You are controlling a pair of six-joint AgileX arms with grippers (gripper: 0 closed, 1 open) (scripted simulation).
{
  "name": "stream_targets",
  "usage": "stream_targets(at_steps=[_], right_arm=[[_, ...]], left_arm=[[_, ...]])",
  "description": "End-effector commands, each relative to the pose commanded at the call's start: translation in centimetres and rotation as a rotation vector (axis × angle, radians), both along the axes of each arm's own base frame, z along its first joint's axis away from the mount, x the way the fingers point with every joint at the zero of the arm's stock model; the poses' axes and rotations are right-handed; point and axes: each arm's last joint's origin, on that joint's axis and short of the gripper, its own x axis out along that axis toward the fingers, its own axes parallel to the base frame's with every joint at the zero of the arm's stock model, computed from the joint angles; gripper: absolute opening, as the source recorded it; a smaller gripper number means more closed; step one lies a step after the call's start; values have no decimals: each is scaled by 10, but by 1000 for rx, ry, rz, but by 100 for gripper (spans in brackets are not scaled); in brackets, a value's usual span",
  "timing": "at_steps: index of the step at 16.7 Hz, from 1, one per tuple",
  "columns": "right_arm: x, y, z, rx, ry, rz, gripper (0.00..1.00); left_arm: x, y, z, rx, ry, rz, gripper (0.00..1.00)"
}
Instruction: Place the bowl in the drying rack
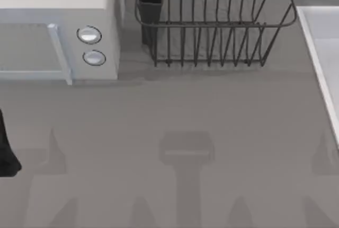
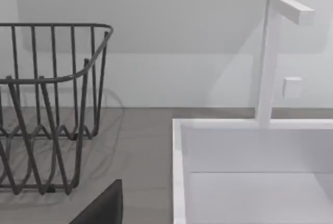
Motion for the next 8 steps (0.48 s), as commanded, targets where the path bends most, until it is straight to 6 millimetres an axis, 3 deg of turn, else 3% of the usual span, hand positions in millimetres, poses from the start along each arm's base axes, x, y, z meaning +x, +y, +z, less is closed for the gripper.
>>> stream_targets(at_steps=[4, 8], right_arm=[[0, -2, 5, -17, 33, -16, 100], [5, -12, 34, -91, 221, -93, 100]], left_arm=[[0, 0, 0, 0, 0, 0, 100], [0, 0, 0, 0, 0, 0, 100]])
